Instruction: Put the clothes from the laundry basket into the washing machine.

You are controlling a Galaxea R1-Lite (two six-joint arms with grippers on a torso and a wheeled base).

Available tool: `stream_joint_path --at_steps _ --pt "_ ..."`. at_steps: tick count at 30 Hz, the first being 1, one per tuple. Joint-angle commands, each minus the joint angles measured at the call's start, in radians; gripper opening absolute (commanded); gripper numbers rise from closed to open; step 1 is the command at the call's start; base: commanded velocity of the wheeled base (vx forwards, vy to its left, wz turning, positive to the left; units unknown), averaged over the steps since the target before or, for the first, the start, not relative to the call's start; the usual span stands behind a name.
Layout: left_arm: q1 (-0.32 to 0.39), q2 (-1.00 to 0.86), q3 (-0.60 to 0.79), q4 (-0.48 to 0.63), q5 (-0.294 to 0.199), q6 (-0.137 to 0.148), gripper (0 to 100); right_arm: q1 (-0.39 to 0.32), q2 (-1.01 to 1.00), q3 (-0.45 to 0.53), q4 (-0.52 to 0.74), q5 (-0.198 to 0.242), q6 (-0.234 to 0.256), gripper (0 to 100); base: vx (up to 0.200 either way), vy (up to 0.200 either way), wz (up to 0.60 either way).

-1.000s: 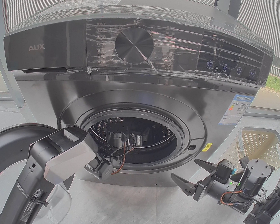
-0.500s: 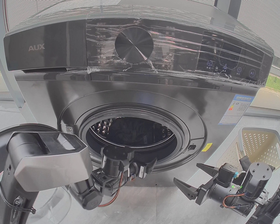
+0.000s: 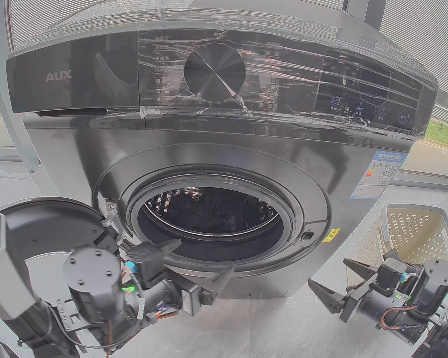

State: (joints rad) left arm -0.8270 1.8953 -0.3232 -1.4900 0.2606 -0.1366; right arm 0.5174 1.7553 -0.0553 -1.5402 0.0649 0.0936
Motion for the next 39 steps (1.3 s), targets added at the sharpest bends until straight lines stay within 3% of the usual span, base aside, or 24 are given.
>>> stream_joint_path --at_steps 1,6,10,12,16,17,20,25,29,34,39 --pt "0.026 -0.240 0.136 -0.029 0.031 -0.037 100 -0.151 -0.140 0.055 0.011 -0.002 0.003 100 0.000 0.000 0.00" --pt "0.108 -0.308 0.191 -0.029 0.037 -0.015 100 -0.186 -0.235 0.055 0.049 -0.004 -0.003 100 0.000 0.000 0.00" --pt "0.121 -0.337 0.227 -0.029 0.037 -0.001 100 -0.186 -0.261 0.055 0.083 -0.011 -0.009 100 -0.100 0.000 0.00" --pt "0.121 -0.369 0.265 -0.030 0.035 0.022 100 -0.185 -0.304 0.055 0.137 -0.039 -0.020 100 -0.200 0.000 0.00" --pt "0.123 -0.424 0.294 -0.029 0.038 0.049 100 -0.177 -0.378 0.055 0.209 -0.046 -0.022 100 -0.200 0.000 0.00" --pt "0.124 -0.452 0.303 -0.026 0.043 0.069 100 -0.177 -0.424 0.055 0.259 -0.048 -0.025 100 -0.200 0.000 0.00" --pt "0.129 -0.495 0.323 -0.013 0.089 0.109 100 -0.183 -0.514 0.055 0.365 -0.048 -0.032 100 -0.200 0.000 0.00" --pt "0.175 -0.585 0.323 0.051 0.109 0.109 100 -0.186 -0.708 0.055 0.592 -0.046 -0.032 100 0.000 0.000 0.00" --pt "0.175 -0.714 0.323 0.172 0.106 0.124 100 -0.194 -0.856 0.055 0.741 -0.056 -0.037 100 0.000 0.000 0.00" --pt "0.183 -0.825 0.323 0.364 0.109 0.118 100 -0.228 -0.948 0.055 0.792 -0.076 -0.038 100 -0.200 0.000 0.00" --pt "0.190 -0.904 0.323 0.458 0.115 0.118 100 -0.252 -1.047 0.055 0.885 -0.076 -0.040 100 -0.040 0.000 0.00"
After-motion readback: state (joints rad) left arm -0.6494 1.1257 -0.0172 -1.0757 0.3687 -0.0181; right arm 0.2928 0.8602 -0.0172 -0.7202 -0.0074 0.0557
